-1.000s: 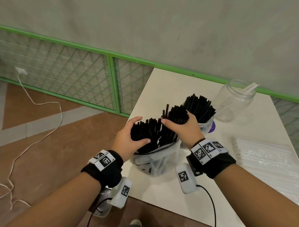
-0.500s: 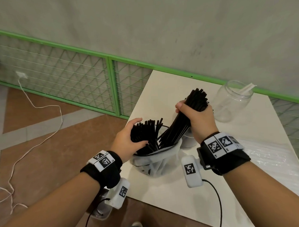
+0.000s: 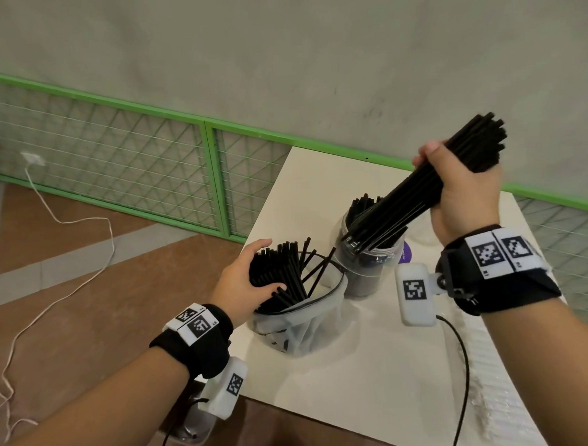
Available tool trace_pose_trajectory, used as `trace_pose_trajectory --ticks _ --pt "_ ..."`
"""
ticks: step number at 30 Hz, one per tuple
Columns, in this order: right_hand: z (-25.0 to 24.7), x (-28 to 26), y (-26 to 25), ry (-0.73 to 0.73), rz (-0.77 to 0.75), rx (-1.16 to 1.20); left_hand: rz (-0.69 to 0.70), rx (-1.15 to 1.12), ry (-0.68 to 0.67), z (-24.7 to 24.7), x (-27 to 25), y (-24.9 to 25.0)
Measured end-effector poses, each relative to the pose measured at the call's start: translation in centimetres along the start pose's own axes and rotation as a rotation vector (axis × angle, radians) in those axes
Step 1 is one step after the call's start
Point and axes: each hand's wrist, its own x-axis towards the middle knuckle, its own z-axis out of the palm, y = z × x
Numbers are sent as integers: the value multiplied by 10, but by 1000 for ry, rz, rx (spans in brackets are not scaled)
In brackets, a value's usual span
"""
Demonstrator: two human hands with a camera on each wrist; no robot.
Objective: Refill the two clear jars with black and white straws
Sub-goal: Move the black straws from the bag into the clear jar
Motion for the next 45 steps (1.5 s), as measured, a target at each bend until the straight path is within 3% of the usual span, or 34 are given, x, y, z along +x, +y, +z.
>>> trace_pose_trajectory --ticks 7,17,21,23,25,29,34,40,42,45 --pt "-10 26 14 54 -85 -142 9 0 4 -1 -1 2" --pt "-18 16 94 -4 184 -373 -4 15 -1 0 1 -1" --pt "-35 8 103 24 56 -617 3 14 -4 -1 2 0" --pt "-44 8 106 44 50 -614 6 19 -4 -1 2 -1" --pt "-49 10 107 37 147 -549 4 21 -5 -2 2 -1" --pt "-42 19 109 -60 256 -471 -2 29 -14 0 4 -3" --pt "-22 23 112 -201 131 -561 -4 24 -18 -2 5 -5" --pt "-14 24 123 -470 -148 -1123 2 20 -23 -2 5 -4" --pt "-15 23 129 -449 -212 -1185 1 18 -26 -2 5 -4" --pt "-20 20 130 -361 -242 -1067 5 21 -25 -3 5 -5"
